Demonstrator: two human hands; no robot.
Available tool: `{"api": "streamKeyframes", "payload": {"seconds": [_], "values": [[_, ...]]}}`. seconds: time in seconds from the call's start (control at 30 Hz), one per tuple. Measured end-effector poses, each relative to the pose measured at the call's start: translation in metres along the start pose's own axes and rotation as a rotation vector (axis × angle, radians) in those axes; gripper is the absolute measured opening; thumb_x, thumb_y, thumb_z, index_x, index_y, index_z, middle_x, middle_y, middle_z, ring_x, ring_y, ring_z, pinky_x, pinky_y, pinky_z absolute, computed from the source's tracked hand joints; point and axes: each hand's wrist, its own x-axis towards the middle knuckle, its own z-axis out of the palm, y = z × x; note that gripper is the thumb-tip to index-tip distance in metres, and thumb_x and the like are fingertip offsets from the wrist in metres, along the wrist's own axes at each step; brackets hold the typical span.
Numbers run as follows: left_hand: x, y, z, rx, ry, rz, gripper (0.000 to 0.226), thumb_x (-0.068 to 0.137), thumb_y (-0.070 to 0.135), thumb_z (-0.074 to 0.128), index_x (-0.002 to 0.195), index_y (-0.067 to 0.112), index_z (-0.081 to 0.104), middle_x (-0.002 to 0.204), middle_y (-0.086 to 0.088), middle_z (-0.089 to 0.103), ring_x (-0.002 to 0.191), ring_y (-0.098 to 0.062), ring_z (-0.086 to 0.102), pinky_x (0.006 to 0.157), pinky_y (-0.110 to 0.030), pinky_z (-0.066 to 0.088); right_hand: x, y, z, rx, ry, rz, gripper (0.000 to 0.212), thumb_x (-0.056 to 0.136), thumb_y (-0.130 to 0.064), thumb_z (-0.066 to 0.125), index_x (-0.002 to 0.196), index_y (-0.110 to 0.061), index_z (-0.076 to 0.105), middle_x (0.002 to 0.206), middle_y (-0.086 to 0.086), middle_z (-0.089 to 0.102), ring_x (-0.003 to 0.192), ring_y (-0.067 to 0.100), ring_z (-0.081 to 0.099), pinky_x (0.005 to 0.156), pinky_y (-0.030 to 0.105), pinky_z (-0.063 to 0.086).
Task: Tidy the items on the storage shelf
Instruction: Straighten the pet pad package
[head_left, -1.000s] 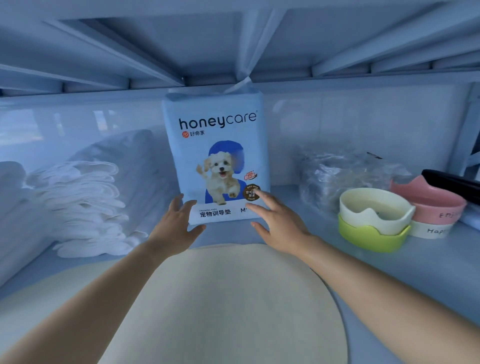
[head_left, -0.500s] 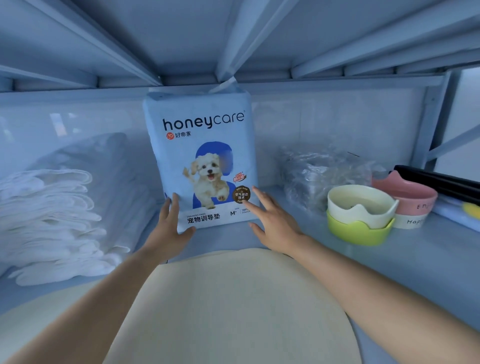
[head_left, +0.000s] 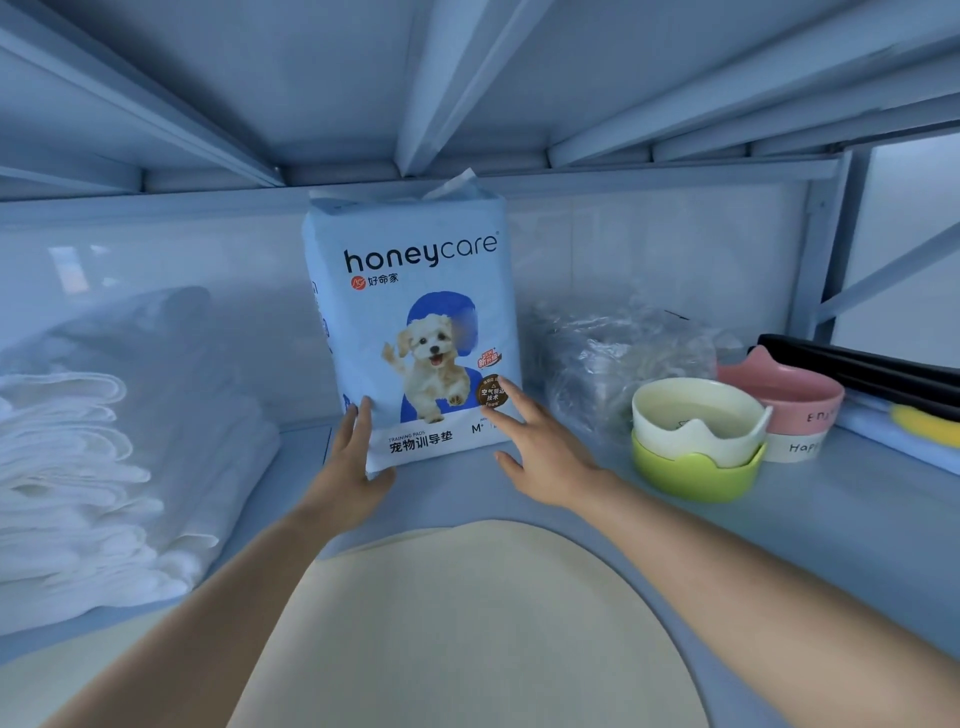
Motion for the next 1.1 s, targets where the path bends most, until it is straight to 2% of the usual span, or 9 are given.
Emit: {"api": "streamKeyframes", "payload": {"seconds": [0.2, 0.37, 0.5, 0.6, 0.7, 0.8, 0.9, 1.0, 1.1], "values": [[0.017, 0.012, 0.002, 0.198, -0.094, 0.024, 0.087, 0.092, 0.018, 0.051, 0.146, 0.032, -0.016, 0.156, 0.009, -0.017, 0.113, -0.028, 0.055, 0.091, -0.036, 0.048, 0.011, 0.009, 0.004, 0.034, 0.003, 0.023, 0.056, 0.093, -0.025, 0.050, 0.146, -0.024, 0.029, 0.158, -0.001, -0.003, 0.142, 0.019, 0.016, 0.099, 0.039, 0.044], [0.030, 0.019, 0.004, 0.290, -0.167, 0.060, 0.083, 0.094, 0.017, 0.046, 0.145, 0.031, -0.018, 0.155, 0.009, -0.022, 0.117, -0.029, 0.053, 0.090, -0.032, 0.045, 0.017, 0.024, 0.009, 0.038, -0.024, 0.036, 0.057, 0.093, -0.027, 0.051, 0.146, -0.024, 0.029, 0.158, -0.002, -0.002, 0.143, 0.018, 0.016, 0.103, 0.037, 0.041], [0.036, 0.021, 0.006, 0.289, -0.172, 0.086, 0.081, 0.095, 0.017, 0.045, 0.145, 0.033, -0.017, 0.154, 0.010, -0.023, 0.116, -0.029, 0.053, 0.092, -0.033, 0.045, 0.027, 0.032, 0.008, 0.015, -0.038, 0.049, 0.057, 0.093, -0.029, 0.050, 0.146, -0.025, 0.029, 0.159, -0.001, -0.002, 0.143, 0.018, 0.014, 0.103, 0.039, 0.041], [0.034, 0.016, 0.004, 0.339, -0.156, 0.107, 0.080, 0.095, 0.021, 0.045, 0.145, 0.037, -0.015, 0.154, 0.014, -0.019, 0.115, -0.028, 0.054, 0.087, -0.030, 0.045, 0.027, 0.034, 0.012, 0.005, -0.081, 0.074, 0.057, 0.093, -0.030, 0.049, 0.146, -0.026, 0.028, 0.159, -0.002, -0.002, 0.141, 0.017, 0.018, 0.102, 0.038, 0.041], [0.032, 0.013, 0.002, 0.421, -0.098, 0.131, 0.079, 0.094, 0.026, 0.046, 0.146, 0.035, -0.012, 0.156, 0.012, -0.014, 0.124, -0.028, 0.046, 0.092, -0.032, 0.043, 0.028, 0.034, 0.016, -0.007, -0.099, 0.084, 0.056, 0.094, -0.032, 0.048, 0.146, -0.028, 0.027, 0.158, -0.004, -0.004, 0.142, 0.016, 0.018, 0.101, 0.038, 0.042], [0.031, 0.019, 0.007, 0.362, -0.073, 0.086, 0.080, 0.094, 0.028, 0.048, 0.148, 0.028, -0.012, 0.158, 0.005, -0.013, 0.134, -0.026, 0.037, 0.096, -0.033, 0.039, 0.030, 0.031, 0.014, -0.013, -0.100, 0.087, 0.056, 0.094, -0.032, 0.047, 0.146, -0.028, 0.026, 0.158, -0.004, -0.004, 0.142, 0.016, 0.015, 0.101, 0.038, 0.042], [0.035, 0.029, 0.016, 0.250, -0.103, 0.034, 0.083, 0.094, 0.027, 0.049, 0.148, 0.022, -0.014, 0.157, -0.002, -0.016, 0.137, -0.027, 0.033, 0.099, -0.030, 0.035, 0.029, 0.030, 0.015, -0.011, -0.098, 0.088, 0.056, 0.094, -0.032, 0.047, 0.146, -0.028, 0.027, 0.158, -0.004, -0.004, 0.143, 0.018, 0.015, 0.103, 0.039, 0.040], [0.041, 0.031, 0.023, 0.158, -0.153, 0.023, 0.083, 0.095, 0.023, 0.047, 0.146, 0.022, -0.019, 0.155, 0.000, -0.022, 0.143, -0.025, 0.021, 0.097, -0.024, 0.029, 0.024, 0.032, 0.019, -0.014, -0.107, 0.090, 0.056, 0.094, -0.033, 0.047, 0.146, -0.028, 0.028, 0.159, -0.003, -0.004, 0.143, 0.018, 0.015, 0.104, 0.039, 0.039], [0.048, 0.030, 0.024, 0.173, -0.206, 0.062, 0.081, 0.096, 0.021, 0.045, 0.146, 0.025, -0.018, 0.155, 0.003, -0.023, 0.143, -0.023, 0.018, 0.096, -0.021, 0.024, 0.022, 0.041, 0.017, -0.031, -0.112, 0.098, 0.055, 0.094, -0.034, 0.046, 0.146, -0.029, 0.027, 0.158, -0.004, -0.005, 0.143, 0.017, 0.015, 0.100, 0.037, 0.042]]}}
